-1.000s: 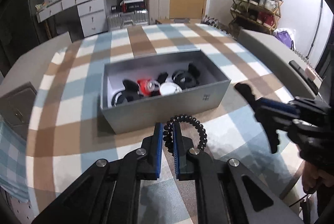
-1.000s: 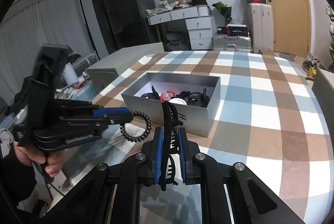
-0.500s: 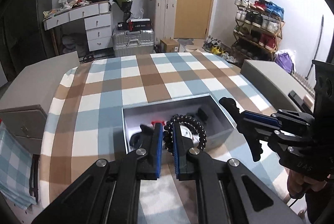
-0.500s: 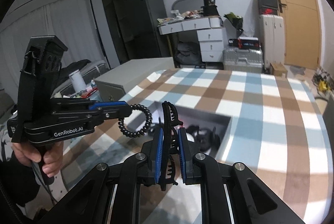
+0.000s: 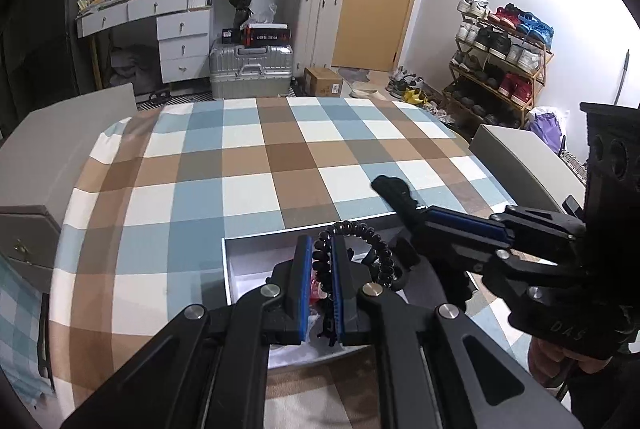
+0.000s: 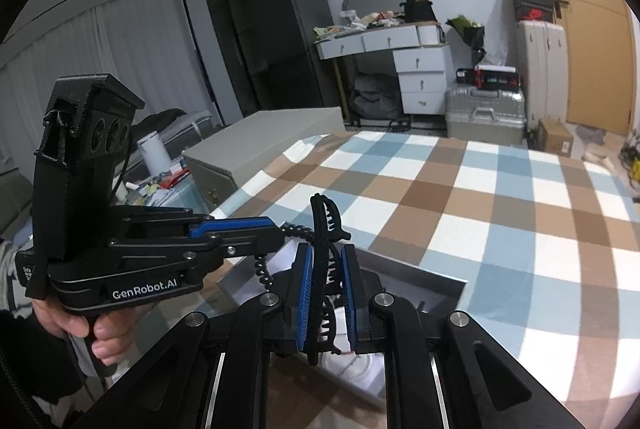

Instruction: Organize jewelry

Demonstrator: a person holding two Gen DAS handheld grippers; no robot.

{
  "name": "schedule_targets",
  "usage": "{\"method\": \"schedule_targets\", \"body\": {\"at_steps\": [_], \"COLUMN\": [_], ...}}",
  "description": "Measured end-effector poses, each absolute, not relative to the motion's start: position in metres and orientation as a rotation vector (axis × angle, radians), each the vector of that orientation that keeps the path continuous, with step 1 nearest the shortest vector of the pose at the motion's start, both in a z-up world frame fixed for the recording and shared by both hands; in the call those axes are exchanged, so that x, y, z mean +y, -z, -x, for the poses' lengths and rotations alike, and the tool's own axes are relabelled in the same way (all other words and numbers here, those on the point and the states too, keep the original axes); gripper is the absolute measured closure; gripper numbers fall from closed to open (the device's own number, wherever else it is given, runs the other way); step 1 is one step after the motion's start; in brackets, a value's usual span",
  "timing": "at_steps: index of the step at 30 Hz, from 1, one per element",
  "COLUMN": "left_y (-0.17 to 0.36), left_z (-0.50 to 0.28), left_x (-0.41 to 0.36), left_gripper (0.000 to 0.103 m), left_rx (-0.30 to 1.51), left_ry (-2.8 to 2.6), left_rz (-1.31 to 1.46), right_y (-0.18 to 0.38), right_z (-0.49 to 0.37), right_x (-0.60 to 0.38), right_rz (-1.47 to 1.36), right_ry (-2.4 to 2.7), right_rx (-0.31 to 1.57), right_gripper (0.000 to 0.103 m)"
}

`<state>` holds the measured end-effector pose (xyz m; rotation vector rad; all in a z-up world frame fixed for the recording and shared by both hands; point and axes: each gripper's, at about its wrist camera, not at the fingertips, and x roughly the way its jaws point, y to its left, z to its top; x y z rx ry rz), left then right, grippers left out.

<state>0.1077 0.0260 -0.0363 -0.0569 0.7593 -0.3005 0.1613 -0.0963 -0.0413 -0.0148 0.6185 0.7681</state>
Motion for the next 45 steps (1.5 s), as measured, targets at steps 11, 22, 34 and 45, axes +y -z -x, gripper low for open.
{"method": "schedule_targets", "body": {"at_steps": [11, 22, 34, 45], "left_y": [0.048, 0.046, 0.033, 0.015], "left_z": [-0.12, -0.119, -0.106, -0.079], "left_x": [0.025, 0.028, 0.032, 0.034], "left_gripper": [0.098, 0.071, 0.056, 0.033], "left_rx": [0.803, 0.802, 0.744, 0.594], "left_ry": [0.314, 0.324, 0.246, 0.15], "left_rz": [0.075, 0.083, 0.086, 0.121], "right_y": [0.062, 0.056, 0.033, 0.008], "right_z": [-0.178, -0.174, -0.15, -0.113], "right_x": [-0.097, -0.111, -0.127, -0.139], "right_rz": [-0.011, -0.064, -0.098, -0.107], "right_ry": [-0.764, -0.726, -0.665, -0.622], "right_rx": [0.669, 0.622, 0.53, 0.395], "right_gripper": [0.089, 0.066, 0.045, 0.013]}}
